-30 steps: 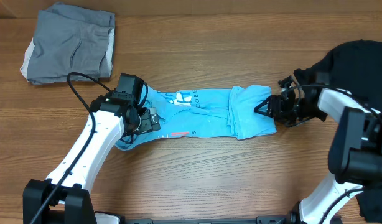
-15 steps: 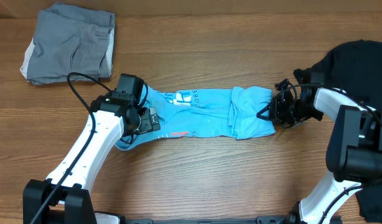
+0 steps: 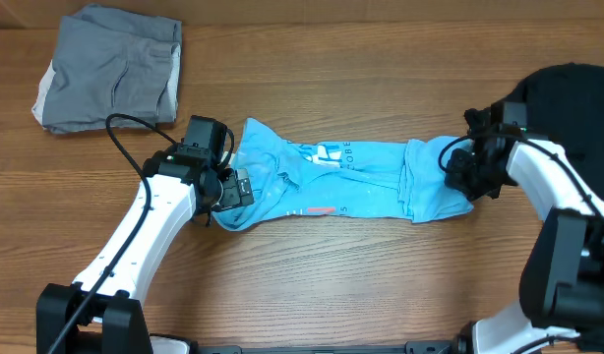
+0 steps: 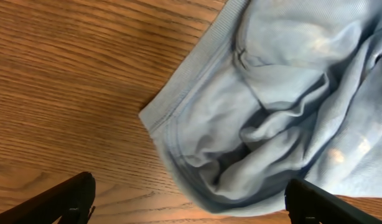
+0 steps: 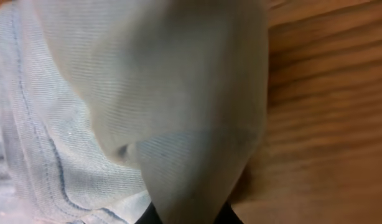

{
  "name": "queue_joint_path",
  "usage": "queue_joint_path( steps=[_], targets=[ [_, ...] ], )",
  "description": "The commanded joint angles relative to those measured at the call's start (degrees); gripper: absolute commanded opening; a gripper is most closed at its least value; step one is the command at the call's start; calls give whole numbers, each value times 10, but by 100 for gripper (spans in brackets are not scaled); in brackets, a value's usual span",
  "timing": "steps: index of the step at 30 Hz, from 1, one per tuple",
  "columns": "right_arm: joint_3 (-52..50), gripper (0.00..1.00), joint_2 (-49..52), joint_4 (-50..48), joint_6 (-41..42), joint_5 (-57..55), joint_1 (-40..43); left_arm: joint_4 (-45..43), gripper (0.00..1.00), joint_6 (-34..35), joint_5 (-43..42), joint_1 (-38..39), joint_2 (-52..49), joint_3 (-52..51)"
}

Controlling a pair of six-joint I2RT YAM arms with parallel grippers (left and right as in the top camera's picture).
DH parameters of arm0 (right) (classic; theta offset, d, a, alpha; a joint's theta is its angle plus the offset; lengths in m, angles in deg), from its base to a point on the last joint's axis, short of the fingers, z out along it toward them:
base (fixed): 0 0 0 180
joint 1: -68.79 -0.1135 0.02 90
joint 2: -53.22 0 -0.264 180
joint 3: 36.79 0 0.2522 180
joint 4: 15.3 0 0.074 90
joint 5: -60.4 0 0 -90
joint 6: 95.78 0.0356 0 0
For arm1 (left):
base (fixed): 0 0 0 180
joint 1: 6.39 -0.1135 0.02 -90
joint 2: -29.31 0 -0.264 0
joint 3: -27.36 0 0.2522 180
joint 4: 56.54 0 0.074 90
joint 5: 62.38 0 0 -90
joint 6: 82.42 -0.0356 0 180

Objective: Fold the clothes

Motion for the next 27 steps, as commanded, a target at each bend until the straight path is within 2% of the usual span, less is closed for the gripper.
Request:
queue_joint_path(
  steps=[1,19,27],
  targets=[
    [6,4,-38,3,57,-96,-33,-2,100,-10,-4,1,11,-3],
    [6,4,-58,-33,117,-102,-231,-2,100,-10,-5,1,11,-3],
    [5,4,-25,-54,146,-102,-297,0,100,-10,-5,1,11,-3]
  ],
)
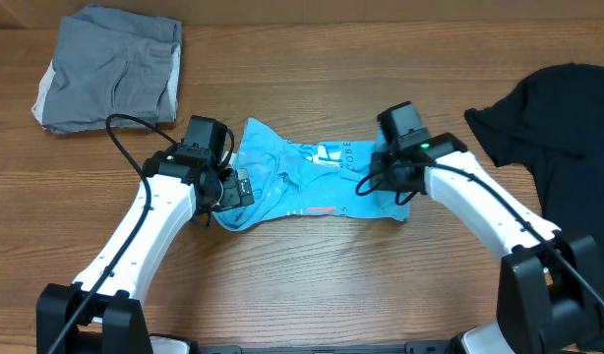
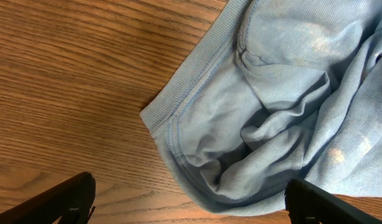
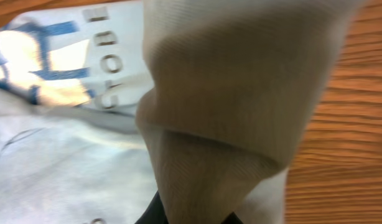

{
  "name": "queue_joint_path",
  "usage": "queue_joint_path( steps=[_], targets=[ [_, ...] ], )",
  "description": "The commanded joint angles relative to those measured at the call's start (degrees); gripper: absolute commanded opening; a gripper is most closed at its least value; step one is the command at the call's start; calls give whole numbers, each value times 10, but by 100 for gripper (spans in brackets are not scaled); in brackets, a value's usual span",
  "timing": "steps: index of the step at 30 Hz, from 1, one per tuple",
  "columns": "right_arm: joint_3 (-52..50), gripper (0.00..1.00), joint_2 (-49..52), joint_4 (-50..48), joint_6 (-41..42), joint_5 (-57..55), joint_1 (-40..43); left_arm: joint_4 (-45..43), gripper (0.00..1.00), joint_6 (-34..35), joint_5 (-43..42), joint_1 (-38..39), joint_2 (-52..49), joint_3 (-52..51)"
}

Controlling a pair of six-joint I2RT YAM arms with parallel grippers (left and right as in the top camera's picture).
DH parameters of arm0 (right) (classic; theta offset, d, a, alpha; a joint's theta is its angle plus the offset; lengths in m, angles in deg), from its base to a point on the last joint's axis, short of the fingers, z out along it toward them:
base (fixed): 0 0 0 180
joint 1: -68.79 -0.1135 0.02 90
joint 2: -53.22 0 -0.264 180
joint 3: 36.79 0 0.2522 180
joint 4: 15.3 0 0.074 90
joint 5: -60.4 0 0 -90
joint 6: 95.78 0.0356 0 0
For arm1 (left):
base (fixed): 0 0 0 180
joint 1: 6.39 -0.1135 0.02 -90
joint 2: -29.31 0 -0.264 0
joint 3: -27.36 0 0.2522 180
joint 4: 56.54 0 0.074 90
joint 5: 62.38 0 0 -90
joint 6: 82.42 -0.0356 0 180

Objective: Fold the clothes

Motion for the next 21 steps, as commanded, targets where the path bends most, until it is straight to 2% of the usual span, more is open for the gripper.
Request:
queue_joint_path(
  steps=[1,2,3,4,5,6,7,13,21],
  targets=[
    [5,4,22,-8,20,-1,-18,0,100,-10,-3,1,11,-3],
    [5,6,28,-9,21,-1,-22,0,100,-10,-3,1,11,-3],
    [5,12,33,-9,21,-1,-25,0,100,-10,-3,1,11,-3],
    [5,29,37,-9,22,-1,-27,0,100,-10,-3,1,11,-3],
    [5,56,40,-9,23,-1,-29,0,100,-10,-3,1,11,-3],
    [5,73,42,-10,25,-1,-30,0,100,-10,-3,1,11,-3],
    [5,79,42,-12,30,-1,-30,-1,100,-10,-3,1,11,-3],
    [13,82,30,-31,38,52,-30,-1,100,-10,-3,1,11,-3],
    [60,83,-24,-4,50,78,-26,0,100,-10,-3,1,11,-3]
  ],
)
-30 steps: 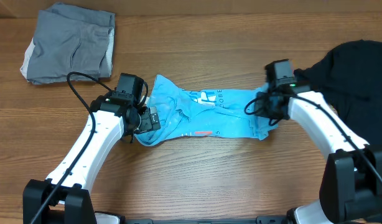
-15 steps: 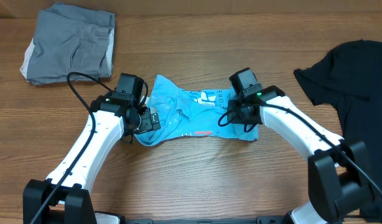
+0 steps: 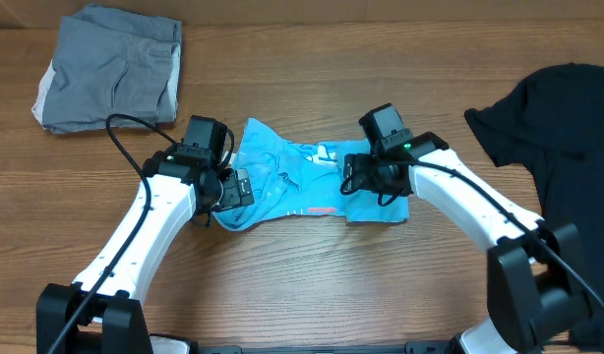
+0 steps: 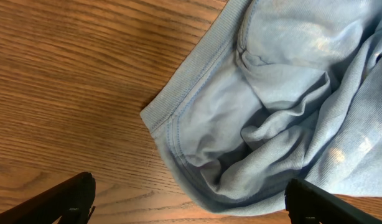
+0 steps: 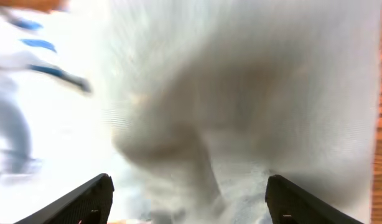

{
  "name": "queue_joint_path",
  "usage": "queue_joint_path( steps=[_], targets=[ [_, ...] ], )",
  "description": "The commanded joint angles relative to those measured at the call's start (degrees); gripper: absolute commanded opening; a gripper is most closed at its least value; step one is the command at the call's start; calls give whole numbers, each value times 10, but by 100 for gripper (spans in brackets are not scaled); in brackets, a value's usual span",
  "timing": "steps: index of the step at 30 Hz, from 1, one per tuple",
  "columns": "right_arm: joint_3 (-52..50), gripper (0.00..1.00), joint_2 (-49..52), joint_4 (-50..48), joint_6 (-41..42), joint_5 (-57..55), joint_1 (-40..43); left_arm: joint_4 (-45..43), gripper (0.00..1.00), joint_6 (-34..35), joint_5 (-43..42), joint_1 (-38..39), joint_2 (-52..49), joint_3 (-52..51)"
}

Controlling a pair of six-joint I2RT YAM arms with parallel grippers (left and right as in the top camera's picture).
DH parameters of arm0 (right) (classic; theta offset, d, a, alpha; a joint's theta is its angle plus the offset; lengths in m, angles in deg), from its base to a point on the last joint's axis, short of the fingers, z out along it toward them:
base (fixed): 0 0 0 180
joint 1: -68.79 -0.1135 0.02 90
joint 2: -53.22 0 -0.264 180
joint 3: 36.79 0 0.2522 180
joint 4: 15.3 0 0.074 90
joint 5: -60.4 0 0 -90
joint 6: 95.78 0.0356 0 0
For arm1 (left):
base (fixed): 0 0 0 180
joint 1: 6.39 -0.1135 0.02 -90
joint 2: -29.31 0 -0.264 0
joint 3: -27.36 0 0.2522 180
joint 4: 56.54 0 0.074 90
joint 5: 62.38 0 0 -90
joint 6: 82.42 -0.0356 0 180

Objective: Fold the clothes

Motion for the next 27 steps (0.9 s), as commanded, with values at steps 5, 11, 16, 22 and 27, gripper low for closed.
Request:
queue_joint_path(
  steps=[5,11,16,22,27],
  targets=[
    [48,83,-81,33,7,26,1,0,100,-10,-3,1,11,-3],
    [42,24,-64,45,1,29,0,-5,100,-10,-5,1,11,-14],
    [26,4,-29,28,1,30,0,-18,100,-10,-9,1,11,-37],
    [19,4,23,-29,2,53,0,-22,100,-9,-33,1,11,-50],
    [19,4,56,-103,6,83,0,-26,100,-11,-33,1,11,-50]
  ],
)
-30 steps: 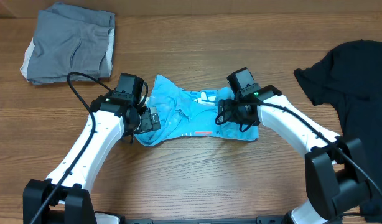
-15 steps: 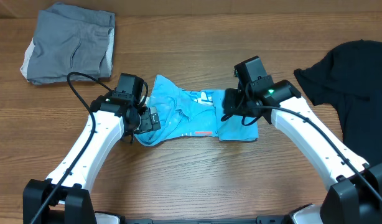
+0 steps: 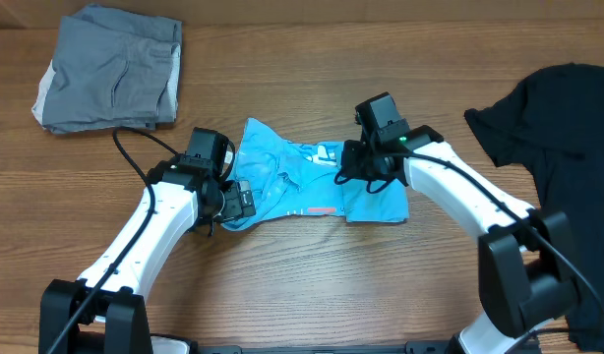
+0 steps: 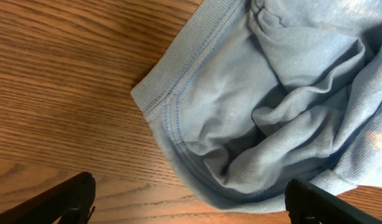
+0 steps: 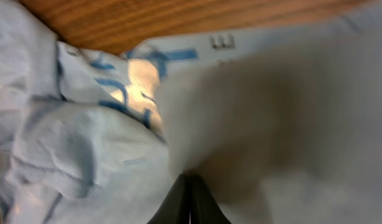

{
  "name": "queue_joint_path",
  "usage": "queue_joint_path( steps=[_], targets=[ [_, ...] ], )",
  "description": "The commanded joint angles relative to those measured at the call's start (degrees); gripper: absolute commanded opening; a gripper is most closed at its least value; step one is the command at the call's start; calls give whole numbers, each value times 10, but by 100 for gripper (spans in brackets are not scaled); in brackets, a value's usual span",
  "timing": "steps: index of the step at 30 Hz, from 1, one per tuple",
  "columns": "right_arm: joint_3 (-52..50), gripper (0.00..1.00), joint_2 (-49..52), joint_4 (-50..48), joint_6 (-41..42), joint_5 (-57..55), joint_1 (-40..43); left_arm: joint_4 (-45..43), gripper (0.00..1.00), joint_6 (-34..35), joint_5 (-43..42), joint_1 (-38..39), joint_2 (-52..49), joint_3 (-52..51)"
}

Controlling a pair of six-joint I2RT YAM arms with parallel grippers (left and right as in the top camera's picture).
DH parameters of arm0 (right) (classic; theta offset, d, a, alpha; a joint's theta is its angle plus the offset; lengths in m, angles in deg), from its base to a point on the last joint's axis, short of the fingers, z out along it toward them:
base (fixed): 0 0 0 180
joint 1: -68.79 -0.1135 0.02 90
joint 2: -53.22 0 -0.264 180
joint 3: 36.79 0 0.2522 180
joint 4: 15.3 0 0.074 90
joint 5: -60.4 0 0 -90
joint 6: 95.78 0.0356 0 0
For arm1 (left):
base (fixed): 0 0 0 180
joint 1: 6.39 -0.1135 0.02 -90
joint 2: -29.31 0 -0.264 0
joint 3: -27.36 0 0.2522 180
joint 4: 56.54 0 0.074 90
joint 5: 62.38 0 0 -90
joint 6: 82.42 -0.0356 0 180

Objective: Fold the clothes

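A light blue shirt (image 3: 302, 182) with printed letters lies mid-table, its right end doubled over into a short flap. My right gripper (image 3: 353, 162) rests on the flap's inner edge. In the right wrist view its fingers (image 5: 190, 186) are shut on a fold of the shirt (image 5: 85, 143). At the shirt's left end my left gripper (image 3: 233, 197) stands open. In the left wrist view its dark fingers (image 4: 69, 196) are spread wide, and the ribbed hem corner (image 4: 178, 106) lies on the table ahead of the gap between them, held by neither.
A folded grey garment (image 3: 110, 67) lies at the back left corner. A black garment (image 3: 558, 128) is heaped along the right edge. Bare wooden table (image 3: 302, 285) runs in front of the shirt.
My right gripper was open over the folded flap and is now shut on the shirt near the printed letters. The left gripper has shifted a little, still open at the hem corner.
First my right gripper held the shirt's right end, stretched out far to the right. Then it held that end over the shirt's middle. Later it stood open with the flap lying doubled over, and now it is shut on the cloth again. The left gripper stayed open throughout.
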Motion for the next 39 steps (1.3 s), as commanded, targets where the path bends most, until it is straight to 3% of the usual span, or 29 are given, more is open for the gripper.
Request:
queue_joint_path(
  steps=[1,9,15,20,23,27,32,39],
  targets=[
    [-3,4,15,-26,4,28,0,-1,100,-11,-11,1,11,-4],
    [-3,4,78,-63,3,2,1,-1,100,-11,-11,1,11,-3],
    [30,4,50,-60,-2,7,9,0,100,-12,-10,1,11,-4],
    [118,10,-28,44,-2,6,13,-1,100,-15,-11,1,11,-4],
    [171,23,-70,131,-2,6,14,-1,100,-15,-11,1,11,-4],
    [182,24,-102,218,-31,9,14,4,100,-14,-16,1,11,-4],
    [127,24,-96,255,-32,9,14,4,100,-9,-34,1,11,-4],
    [-42,23,-96,116,2,17,14,11,100,-10,-41,1,11,-4]
  ],
)
